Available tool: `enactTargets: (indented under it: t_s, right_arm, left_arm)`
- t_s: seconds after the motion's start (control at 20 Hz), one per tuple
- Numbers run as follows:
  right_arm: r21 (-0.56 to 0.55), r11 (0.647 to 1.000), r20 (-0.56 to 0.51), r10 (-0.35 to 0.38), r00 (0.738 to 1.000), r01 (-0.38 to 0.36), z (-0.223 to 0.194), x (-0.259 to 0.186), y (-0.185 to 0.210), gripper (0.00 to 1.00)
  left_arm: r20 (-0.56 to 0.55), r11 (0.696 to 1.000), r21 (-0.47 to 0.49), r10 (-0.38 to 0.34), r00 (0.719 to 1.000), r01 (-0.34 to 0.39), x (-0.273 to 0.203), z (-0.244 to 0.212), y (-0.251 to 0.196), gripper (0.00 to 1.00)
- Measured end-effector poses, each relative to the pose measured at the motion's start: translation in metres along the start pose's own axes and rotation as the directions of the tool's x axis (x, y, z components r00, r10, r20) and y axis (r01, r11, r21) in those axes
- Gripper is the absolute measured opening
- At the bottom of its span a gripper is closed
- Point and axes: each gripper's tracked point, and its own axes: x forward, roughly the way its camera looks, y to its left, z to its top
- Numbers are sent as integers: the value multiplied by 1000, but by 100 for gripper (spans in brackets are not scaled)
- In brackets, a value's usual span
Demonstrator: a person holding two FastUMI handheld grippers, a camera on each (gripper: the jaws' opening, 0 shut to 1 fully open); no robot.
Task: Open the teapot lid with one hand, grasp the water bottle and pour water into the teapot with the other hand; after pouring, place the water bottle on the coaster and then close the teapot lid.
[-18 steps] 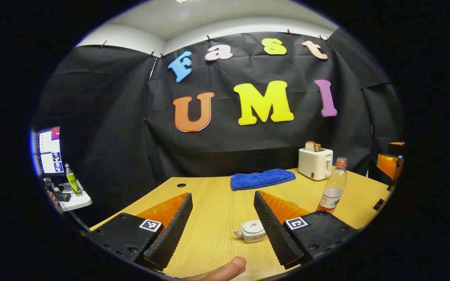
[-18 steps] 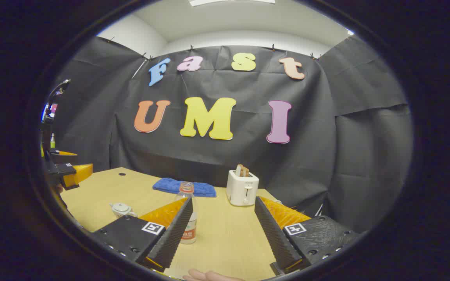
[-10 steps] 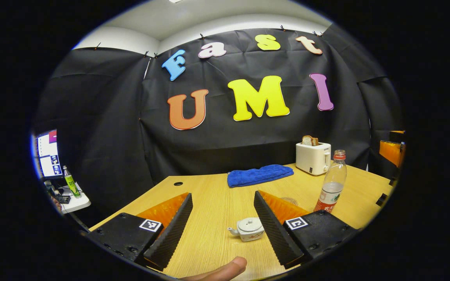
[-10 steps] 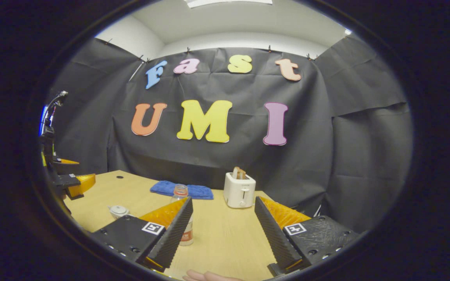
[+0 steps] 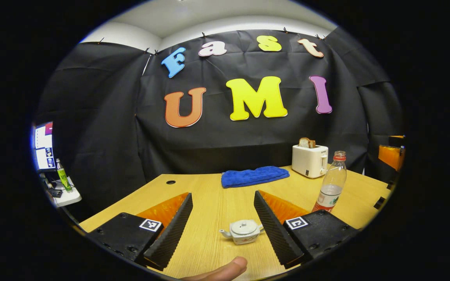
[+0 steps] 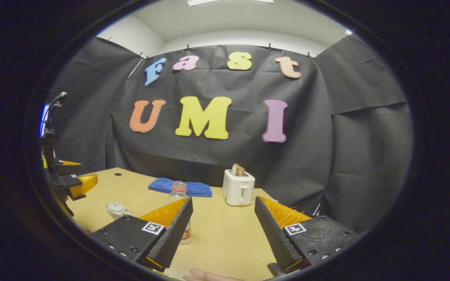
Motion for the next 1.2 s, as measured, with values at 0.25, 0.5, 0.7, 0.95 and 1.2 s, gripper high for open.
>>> enactTargets:
  t_s: [0.25,0.5,0.7,0.95,1.2]
  right_arm:
    - [-12,1000,-11,2,1000,-2,-5,5,3,95]
    - [-25,1000,-24,-6,1000,5,-9,9,5,95]
    - [-35,999,-18,-7,1000,6,-9,11,2,96]
    - [-36,999,-30,-1,1000,0,-14,14,4,96]
    - [-11,998,-37,56,998,-56,-14,10,16,95]
  left_arm:
    - [-9,1000,4,-16,1000,16,32,-29,-7,99]
    - [-100,999,-35,-26,995,22,56,-63,-18,99]
    - [-141,998,-55,-28,990,20,68,-82,-19,97]
    - [-143,994,-82,-79,987,68,72,-88,-32,77]
    - [-164,988,-110,-122,979,104,76,-95,-43,46]
